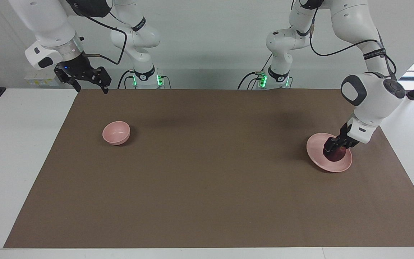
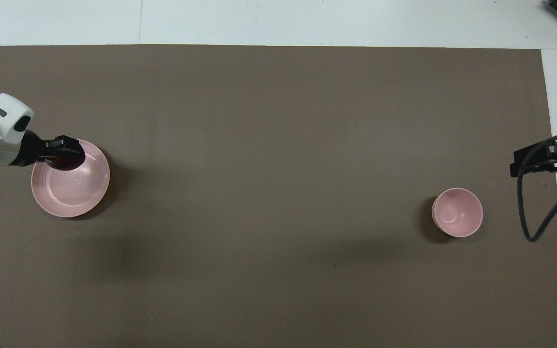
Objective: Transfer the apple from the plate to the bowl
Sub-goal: 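Lift the apple with the left gripper while the right gripper moves inward, then carry the apple with the left gripper toward the approaching right gripper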
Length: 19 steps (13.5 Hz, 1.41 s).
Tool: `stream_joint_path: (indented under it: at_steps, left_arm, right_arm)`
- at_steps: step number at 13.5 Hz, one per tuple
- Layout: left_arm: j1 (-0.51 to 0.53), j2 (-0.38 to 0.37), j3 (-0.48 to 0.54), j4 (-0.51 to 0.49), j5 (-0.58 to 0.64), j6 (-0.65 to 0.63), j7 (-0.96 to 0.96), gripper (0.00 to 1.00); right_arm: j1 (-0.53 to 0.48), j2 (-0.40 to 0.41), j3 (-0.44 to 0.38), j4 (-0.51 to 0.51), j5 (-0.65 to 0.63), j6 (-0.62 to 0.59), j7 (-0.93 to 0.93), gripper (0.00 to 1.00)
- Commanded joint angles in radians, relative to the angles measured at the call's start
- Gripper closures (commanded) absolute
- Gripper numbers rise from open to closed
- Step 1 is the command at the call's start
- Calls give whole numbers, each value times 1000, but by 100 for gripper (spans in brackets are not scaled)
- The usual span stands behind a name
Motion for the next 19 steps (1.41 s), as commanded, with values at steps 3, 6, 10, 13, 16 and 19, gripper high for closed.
stream_joint_path:
  at_steps: [3, 6, 10, 13, 16, 19]
  left_arm:
    - [-9, -54, 0, 27, -236, -128, 44, 100]
    - [-9, -68, -2, 42, -357, -165, 44, 100]
    - [-9, -71, -35, 47, -549, -179, 73, 100]
    - [-8, -99, -45, 46, -661, -179, 87, 100]
    - [-11, -169, -66, 36, -787, -182, 85, 100]
    - [-11, -200, -95, 38, -870, -200, 79, 100]
  right_arm:
    - [-11, -3, 4, -3, 20, -6, -7, 0]
    - [-8, -3, 4, -5, 20, -6, -4, 0]
    - [-6, -14, 7, -23, 92, -11, 70, 0]
    - [1, -27, 11, -46, 195, -8, 211, 0]
    - [47, -21, 10, -51, 316, -3, 401, 0]
    - [84, -9, 11, -84, 523, 61, 693, 0]
